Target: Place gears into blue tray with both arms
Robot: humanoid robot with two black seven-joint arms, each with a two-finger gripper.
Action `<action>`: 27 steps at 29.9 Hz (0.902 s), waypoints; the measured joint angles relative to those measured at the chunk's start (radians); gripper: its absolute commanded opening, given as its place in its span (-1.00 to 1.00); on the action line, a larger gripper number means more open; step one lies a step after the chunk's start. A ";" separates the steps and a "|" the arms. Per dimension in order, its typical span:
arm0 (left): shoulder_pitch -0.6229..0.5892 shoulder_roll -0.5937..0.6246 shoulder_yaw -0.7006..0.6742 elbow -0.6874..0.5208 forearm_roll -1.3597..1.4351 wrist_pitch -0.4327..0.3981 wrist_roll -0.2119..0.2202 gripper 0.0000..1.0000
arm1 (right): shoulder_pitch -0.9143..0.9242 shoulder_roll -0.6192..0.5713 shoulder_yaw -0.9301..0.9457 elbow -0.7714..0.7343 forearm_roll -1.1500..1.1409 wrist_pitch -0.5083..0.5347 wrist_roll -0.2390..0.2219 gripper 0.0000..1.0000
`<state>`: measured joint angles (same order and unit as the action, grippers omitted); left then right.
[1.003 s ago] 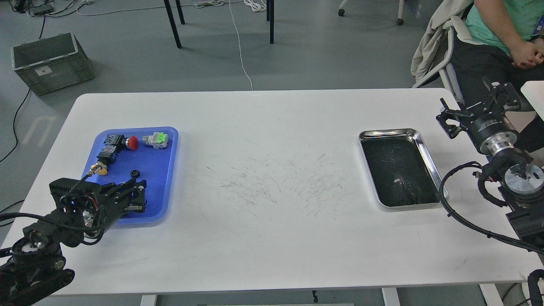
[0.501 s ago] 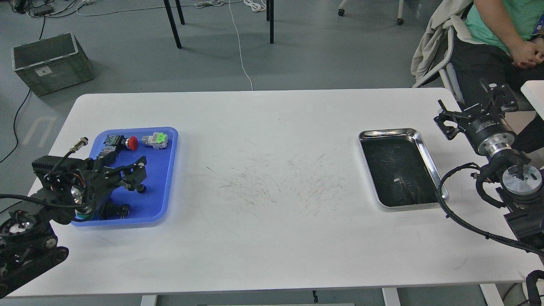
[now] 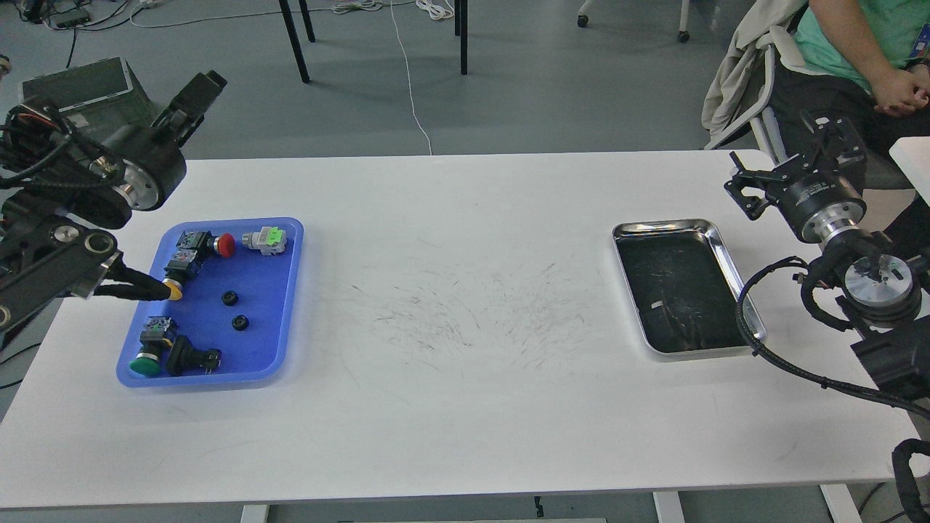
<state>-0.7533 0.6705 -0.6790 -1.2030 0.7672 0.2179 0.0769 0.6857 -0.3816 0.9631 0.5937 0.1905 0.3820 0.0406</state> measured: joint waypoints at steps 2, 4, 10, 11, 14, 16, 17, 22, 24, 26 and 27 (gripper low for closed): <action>-0.007 -0.070 -0.072 0.048 -0.075 -0.006 -0.020 0.96 | 0.009 0.014 -0.012 0.001 0.000 0.003 0.000 0.98; -0.009 -0.153 -0.158 0.124 -0.137 -0.023 -0.040 0.96 | 0.011 0.025 -0.018 0.002 0.001 0.009 0.000 0.98; -0.018 -0.310 -0.268 0.405 -0.321 -0.123 -0.193 0.96 | 0.004 0.031 -0.024 0.009 0.001 0.013 0.007 0.98; -0.022 -0.321 -0.271 0.437 -0.354 -0.143 -0.218 0.96 | 0.003 0.031 -0.024 0.013 0.001 0.013 0.007 0.98; -0.027 -0.338 -0.273 0.493 -0.468 -0.196 -0.264 0.96 | 0.001 0.032 -0.023 0.044 0.001 0.014 0.011 0.98; -0.026 -0.339 -0.273 0.509 -0.537 -0.234 -0.272 0.96 | 0.000 0.037 -0.022 0.063 0.001 0.014 0.011 0.98; -0.023 -0.341 -0.273 0.518 -0.561 -0.254 -0.274 0.96 | 0.000 0.041 -0.022 0.068 0.001 0.013 0.011 0.98; -0.018 -0.367 -0.269 0.644 -0.638 -0.354 -0.290 0.96 | 0.000 0.073 -0.020 0.076 0.001 0.009 0.012 0.98; -0.025 -0.380 -0.266 0.684 -0.647 -0.378 -0.299 0.96 | -0.003 0.079 -0.016 0.079 0.002 0.009 0.012 0.98; -0.031 -0.386 -0.265 0.701 -0.651 -0.393 -0.307 0.96 | -0.012 0.082 -0.013 0.080 0.002 0.010 0.012 0.98; -0.034 -0.388 -0.265 0.704 -0.651 -0.395 -0.312 0.96 | -0.013 0.082 -0.012 0.081 0.003 0.010 0.012 0.98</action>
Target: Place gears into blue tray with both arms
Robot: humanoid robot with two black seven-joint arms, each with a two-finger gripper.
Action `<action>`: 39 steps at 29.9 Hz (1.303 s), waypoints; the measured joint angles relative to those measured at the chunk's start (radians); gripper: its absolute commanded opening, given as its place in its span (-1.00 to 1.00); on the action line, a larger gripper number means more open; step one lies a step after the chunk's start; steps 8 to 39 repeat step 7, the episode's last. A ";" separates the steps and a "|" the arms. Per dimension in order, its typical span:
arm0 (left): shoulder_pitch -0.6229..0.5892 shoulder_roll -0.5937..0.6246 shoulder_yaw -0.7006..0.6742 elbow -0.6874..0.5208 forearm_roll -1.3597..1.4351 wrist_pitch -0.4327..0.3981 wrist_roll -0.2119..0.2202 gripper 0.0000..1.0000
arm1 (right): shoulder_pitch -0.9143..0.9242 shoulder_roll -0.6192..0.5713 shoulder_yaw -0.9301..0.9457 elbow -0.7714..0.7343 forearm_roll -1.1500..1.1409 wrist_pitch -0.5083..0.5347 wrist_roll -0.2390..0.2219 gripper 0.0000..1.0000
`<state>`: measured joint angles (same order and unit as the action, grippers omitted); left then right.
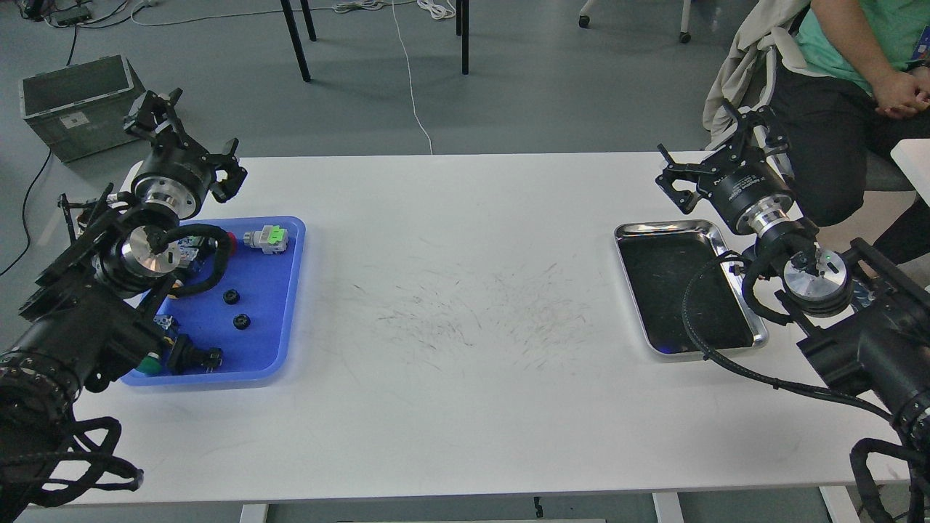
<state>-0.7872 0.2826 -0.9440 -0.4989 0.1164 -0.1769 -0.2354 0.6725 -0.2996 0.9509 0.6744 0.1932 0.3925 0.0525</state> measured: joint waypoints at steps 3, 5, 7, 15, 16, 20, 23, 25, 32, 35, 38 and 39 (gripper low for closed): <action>-0.012 -0.013 0.006 0.003 0.000 0.000 -0.027 0.96 | -0.003 0.000 0.003 0.018 0.000 0.001 0.001 0.98; -0.013 -0.019 0.009 0.003 0.001 0.003 -0.035 0.96 | -0.005 -0.001 0.006 0.034 0.000 0.001 0.001 0.98; -0.015 -0.020 0.010 0.004 0.001 0.004 -0.038 0.96 | -0.005 -0.004 0.007 0.039 0.000 0.001 0.001 0.98; -0.015 -0.020 0.010 0.004 0.001 0.004 -0.038 0.96 | -0.005 -0.004 0.007 0.039 0.000 0.001 0.001 0.98; -0.015 -0.020 0.010 0.004 0.001 0.004 -0.038 0.96 | -0.005 -0.004 0.007 0.039 0.000 0.001 0.001 0.98; -0.015 -0.020 0.010 0.004 0.001 0.004 -0.038 0.96 | -0.005 -0.004 0.007 0.039 0.000 0.001 0.001 0.98; -0.015 -0.020 0.010 0.004 0.001 0.004 -0.038 0.96 | -0.005 -0.004 0.007 0.039 0.000 0.001 0.001 0.98; -0.015 -0.020 0.010 0.004 0.001 0.004 -0.038 0.96 | -0.005 -0.004 0.007 0.039 0.000 0.001 0.001 0.98; -0.015 -0.020 0.010 0.004 0.001 0.004 -0.038 0.96 | -0.005 -0.004 0.007 0.039 0.000 0.001 0.001 0.98; -0.015 -0.020 0.010 0.004 0.001 0.004 -0.038 0.96 | -0.005 -0.004 0.007 0.039 0.000 0.001 0.001 0.98; -0.015 -0.020 0.010 0.004 0.001 0.004 -0.038 0.96 | -0.005 -0.004 0.007 0.039 0.000 0.001 0.001 0.98; -0.015 -0.020 0.010 0.004 0.001 0.004 -0.038 0.96 | -0.005 -0.004 0.007 0.039 0.000 0.001 0.001 0.98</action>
